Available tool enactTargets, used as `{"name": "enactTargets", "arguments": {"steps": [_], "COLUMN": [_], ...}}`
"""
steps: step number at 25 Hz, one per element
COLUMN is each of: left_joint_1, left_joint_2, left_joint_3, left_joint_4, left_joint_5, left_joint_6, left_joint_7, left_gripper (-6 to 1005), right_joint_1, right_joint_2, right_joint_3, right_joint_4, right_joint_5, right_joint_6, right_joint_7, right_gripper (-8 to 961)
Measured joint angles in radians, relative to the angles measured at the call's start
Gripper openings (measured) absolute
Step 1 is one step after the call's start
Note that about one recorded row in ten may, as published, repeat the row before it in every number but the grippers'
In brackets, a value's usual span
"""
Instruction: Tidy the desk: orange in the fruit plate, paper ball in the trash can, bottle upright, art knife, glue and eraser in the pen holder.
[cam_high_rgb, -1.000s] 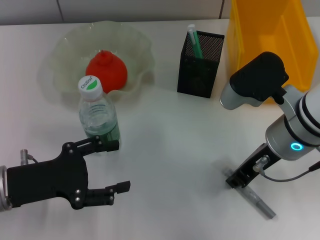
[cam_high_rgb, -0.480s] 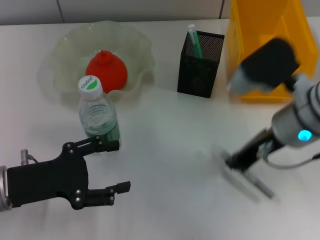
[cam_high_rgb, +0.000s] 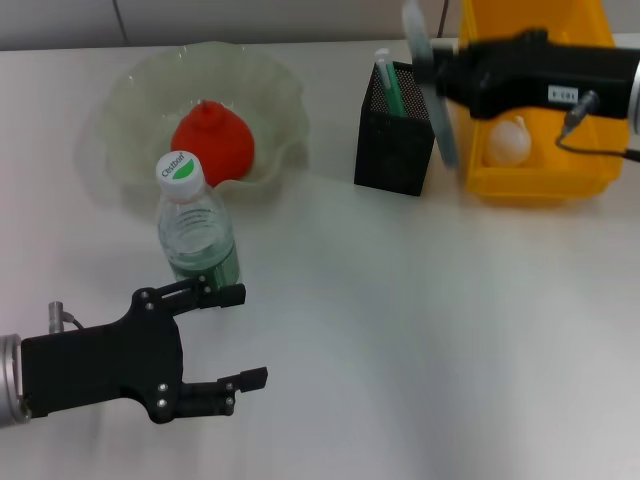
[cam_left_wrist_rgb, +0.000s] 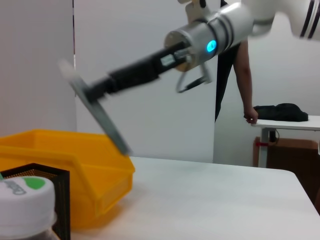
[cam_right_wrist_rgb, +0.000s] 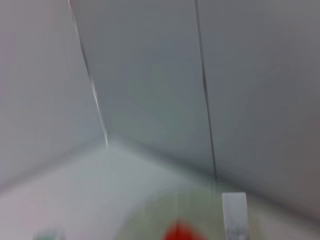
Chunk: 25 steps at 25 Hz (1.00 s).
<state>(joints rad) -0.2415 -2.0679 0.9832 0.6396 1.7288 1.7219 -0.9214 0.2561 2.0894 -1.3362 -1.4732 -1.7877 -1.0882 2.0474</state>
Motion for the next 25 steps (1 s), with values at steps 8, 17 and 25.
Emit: {"name": "enactTargets", "arguments": {"steps": [8,17,25], "left_joint_1": [-0.005,-0.019,-0.020], "left_joint_2": [0.000,0.000,-0.001], "left_joint_3": [0.003,0.003,0.003], "left_joint_4": [-0.004,-0.017,-0.018], "left_joint_5": [0.001,0.006,0.008], "left_joint_6": [-0.003,-0.005,-0.003], "left_joint_7": [0.001,0.001,0.012], "left_gripper": [843,843,843], "right_joint_1": [0.179,0.359,0.374], "right_joint_2": [-0.007,-0.003,0.000], "right_joint_3": [0.011,0.026,0.031], "right_joint_4": [0.703,1.039,1.082], "right_joint_5": [0.817,0.911,0.915], "right_joint_6": [0.071,0.073,0.078], "right_joint_7": [-0.985,-1.200,-1.232], "right_gripper": [142,143,149]}}
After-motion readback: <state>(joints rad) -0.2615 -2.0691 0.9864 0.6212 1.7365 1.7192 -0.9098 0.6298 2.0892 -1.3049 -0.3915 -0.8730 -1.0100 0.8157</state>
